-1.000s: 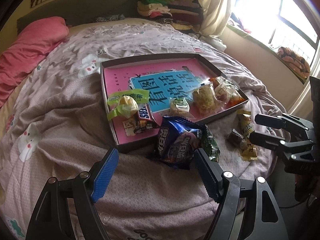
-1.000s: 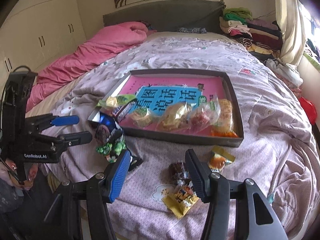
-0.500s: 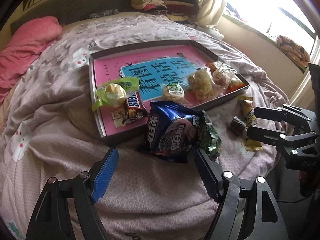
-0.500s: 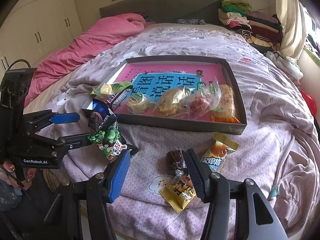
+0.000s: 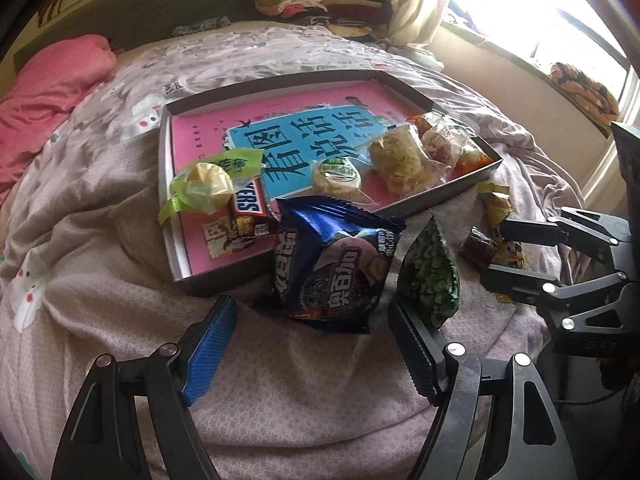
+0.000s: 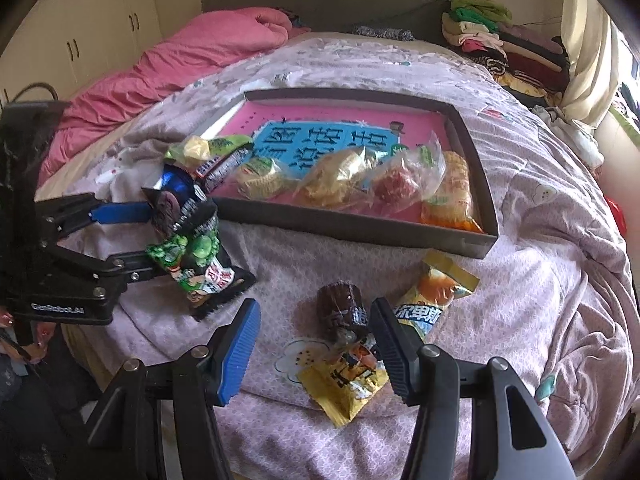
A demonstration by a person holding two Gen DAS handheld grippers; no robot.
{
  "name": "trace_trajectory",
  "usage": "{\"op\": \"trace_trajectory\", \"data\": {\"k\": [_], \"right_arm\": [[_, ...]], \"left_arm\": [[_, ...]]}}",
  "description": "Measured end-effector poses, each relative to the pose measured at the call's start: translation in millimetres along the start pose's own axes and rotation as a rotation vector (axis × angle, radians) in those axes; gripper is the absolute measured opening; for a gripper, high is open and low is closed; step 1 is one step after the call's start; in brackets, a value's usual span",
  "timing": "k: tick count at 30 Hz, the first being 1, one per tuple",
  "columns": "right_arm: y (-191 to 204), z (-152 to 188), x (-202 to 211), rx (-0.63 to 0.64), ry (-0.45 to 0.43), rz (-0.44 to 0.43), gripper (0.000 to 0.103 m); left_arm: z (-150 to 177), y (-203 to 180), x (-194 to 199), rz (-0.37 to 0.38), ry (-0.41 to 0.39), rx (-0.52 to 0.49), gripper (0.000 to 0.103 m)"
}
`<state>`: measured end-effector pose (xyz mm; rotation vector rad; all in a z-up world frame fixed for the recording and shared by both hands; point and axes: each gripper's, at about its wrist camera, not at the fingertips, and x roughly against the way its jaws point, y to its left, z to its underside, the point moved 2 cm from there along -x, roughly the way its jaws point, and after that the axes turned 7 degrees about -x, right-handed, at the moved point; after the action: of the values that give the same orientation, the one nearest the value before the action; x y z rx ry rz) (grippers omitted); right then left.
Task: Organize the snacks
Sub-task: 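Grasp the blue Oreo bag with the left tool while the right tool grasps the brown chocolate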
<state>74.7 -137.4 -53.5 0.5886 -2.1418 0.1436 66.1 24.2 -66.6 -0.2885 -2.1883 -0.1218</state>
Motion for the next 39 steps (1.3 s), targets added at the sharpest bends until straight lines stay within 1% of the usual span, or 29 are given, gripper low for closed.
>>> {"op": "trace_trajectory", "data": {"k": [2,4,11,16,21,23,25,30,35,39], "right_arm": [[-0.2,-0.3,-2.5,0.012,0.005,0.001,0.057],[1.2,-1.4,-6.4,0.029,0.012,0.008,0.053],[0.7,-3.2,-18.8,0.051,0.032,0.024,0.049],[-2.9,-6.1,-26.3,0.053,0.044,0.033,0.042],[-0.3,-5.9,-36.1,0.092,0.06,0.056,0.041],[-0.7,-5.2,-39.5,0.096,0.062,0.049,0.038],[-3.5,-5.2,-41.5,0.089,0.055,0.046,0.03],[-14.0,-6.3,-36.4,0.008,0.04,-0.014,0.029],[-13.3,-4.2,-29.0,-0.026,0.031,-0.068,0.029],[-11.8,-2.5,-23.7,-0.055,0.035,-0.119,0.029]], "left_arm": [[-0.7,-1.9,-1.1,-0.001,-0.001,-0.006,0.079],[-1.4,-2.9,-2.2,-0.004,-0.001,-0.008,0.079],[-2.3,-0.8,-6.8,-0.005,0.006,0.013,0.079],[-2.6,0.8,-7.8,0.003,0.001,0.035,0.079],[-2.7,3.6,-7.4,0.016,-0.009,0.068,0.079],[-3.5,4.7,-7.2,0.022,-0.015,0.08,0.079],[-3.7,6.1,-7.6,0.029,-0.019,0.092,0.079],[-4.3,8.7,-8.7,0.034,-0.025,0.12,0.077],[-5.0,9.4,-10.0,0.037,-0.033,0.142,0.075],[-6.0,8.1,-9.1,0.037,-0.04,0.136,0.068]]}}
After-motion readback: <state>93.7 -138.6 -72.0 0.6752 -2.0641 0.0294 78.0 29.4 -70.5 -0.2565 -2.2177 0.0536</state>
